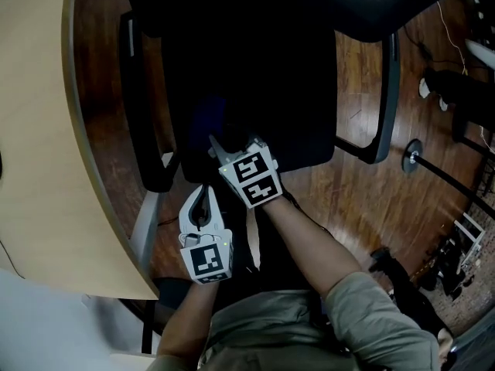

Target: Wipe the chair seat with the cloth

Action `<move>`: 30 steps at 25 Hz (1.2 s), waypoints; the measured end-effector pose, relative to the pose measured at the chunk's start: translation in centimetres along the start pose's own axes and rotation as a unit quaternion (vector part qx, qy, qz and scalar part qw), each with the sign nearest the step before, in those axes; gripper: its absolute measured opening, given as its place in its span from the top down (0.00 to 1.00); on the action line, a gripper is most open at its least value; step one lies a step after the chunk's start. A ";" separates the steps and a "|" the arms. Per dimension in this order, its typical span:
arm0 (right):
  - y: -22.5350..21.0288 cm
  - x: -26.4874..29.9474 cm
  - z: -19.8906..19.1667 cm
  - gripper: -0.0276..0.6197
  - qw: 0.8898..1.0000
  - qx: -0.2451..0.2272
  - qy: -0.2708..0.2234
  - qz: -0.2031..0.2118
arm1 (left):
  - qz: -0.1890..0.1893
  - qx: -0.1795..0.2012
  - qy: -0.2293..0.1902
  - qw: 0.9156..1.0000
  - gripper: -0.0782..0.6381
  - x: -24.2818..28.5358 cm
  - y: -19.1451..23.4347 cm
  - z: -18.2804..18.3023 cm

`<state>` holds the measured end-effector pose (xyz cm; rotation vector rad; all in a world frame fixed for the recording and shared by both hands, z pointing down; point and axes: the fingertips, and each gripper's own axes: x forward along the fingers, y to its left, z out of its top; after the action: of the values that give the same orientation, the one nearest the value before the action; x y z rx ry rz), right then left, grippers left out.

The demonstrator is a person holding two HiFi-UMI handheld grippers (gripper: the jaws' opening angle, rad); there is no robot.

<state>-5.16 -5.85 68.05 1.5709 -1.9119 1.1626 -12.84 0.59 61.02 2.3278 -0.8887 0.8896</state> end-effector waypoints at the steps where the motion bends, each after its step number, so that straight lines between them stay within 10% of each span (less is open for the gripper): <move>1: 1.1 0.7 0.0 0.82 1.000 -0.018 0.008 0.009 | 0.004 0.000 -0.002 1.000 0.88 -0.3 0.5 -0.2; 10: 4.0 4.3 -2.1 0.82 0.992 -0.103 0.057 0.047 | 0.014 0.000 0.008 1.000 0.88 0.0 1.8 -1.2; 16: 0.2 2.2 -3.5 0.82 0.995 -0.069 0.061 0.027 | 0.000 0.020 0.013 1.000 0.88 1.4 -1.2 -0.5; 24: -9.8 -3.5 -5.6 0.82 0.996 0.010 0.052 -0.078 | -0.060 0.065 0.016 0.996 0.88 3.3 -7.8 0.8; 30: -19.9 -10.0 -8.6 0.82 0.975 0.101 0.048 -0.193 | -0.105 0.097 0.022 0.990 0.88 4.7 -12.9 1.7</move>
<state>14.74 6.60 72.33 1.8509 -1.3790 1.2577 -0.21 6.29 60.56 2.4995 -0.5474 0.9695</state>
